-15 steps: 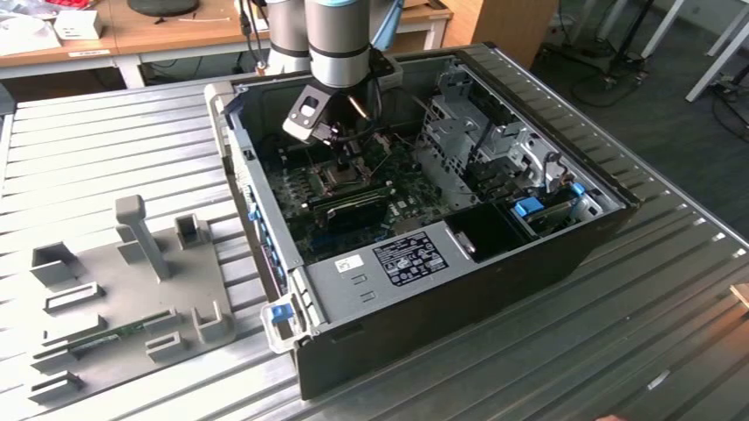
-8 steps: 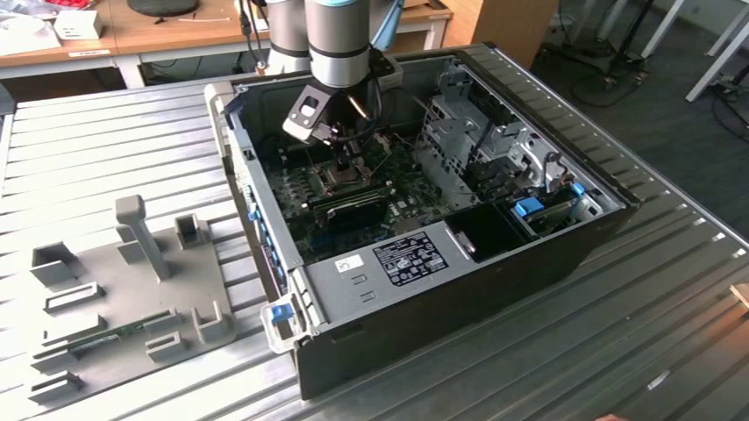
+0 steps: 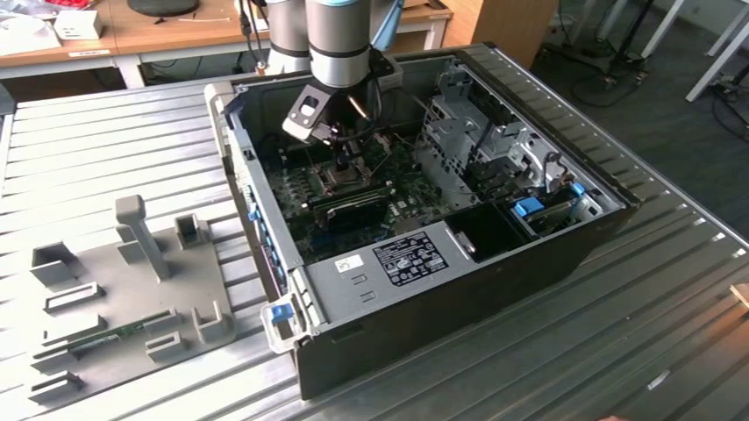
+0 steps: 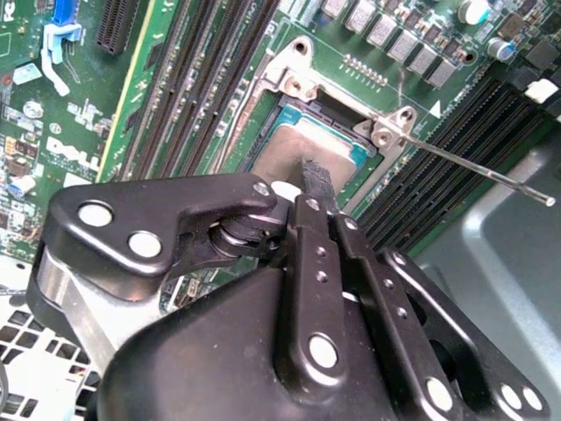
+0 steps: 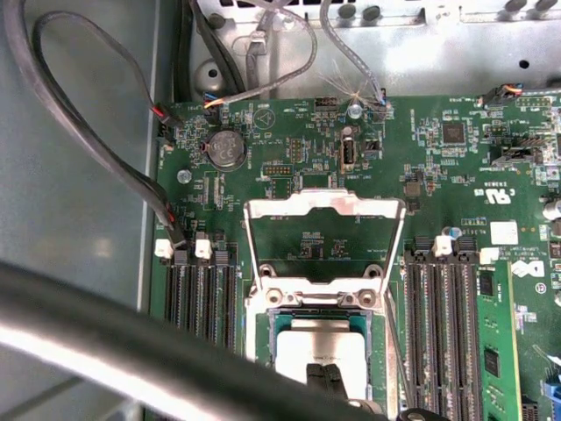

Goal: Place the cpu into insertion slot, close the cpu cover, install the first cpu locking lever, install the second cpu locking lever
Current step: 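Place the cpu into insertion slot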

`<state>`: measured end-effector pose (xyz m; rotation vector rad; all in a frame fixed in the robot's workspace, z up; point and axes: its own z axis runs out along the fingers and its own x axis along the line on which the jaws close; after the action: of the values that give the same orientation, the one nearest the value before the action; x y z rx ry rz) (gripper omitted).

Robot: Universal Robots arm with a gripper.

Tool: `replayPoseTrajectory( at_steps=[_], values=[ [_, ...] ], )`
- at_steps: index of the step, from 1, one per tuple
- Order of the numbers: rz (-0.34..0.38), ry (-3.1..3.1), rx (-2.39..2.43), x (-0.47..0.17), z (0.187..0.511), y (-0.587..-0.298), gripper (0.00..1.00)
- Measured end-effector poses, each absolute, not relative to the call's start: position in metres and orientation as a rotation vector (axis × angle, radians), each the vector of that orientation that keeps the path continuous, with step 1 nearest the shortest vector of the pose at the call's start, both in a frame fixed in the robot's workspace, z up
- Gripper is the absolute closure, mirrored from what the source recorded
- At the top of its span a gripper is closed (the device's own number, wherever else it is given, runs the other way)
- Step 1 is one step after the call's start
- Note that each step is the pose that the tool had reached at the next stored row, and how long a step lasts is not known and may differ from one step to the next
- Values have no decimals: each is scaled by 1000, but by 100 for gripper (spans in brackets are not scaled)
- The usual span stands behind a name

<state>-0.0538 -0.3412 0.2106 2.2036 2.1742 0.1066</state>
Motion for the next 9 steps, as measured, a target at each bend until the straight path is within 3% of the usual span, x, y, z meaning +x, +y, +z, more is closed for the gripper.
replayPoseTrajectory(
  at_steps=[9],
  values=[
    [101, 2177, 2206, -54, 211, -341, 90]
  ],
)
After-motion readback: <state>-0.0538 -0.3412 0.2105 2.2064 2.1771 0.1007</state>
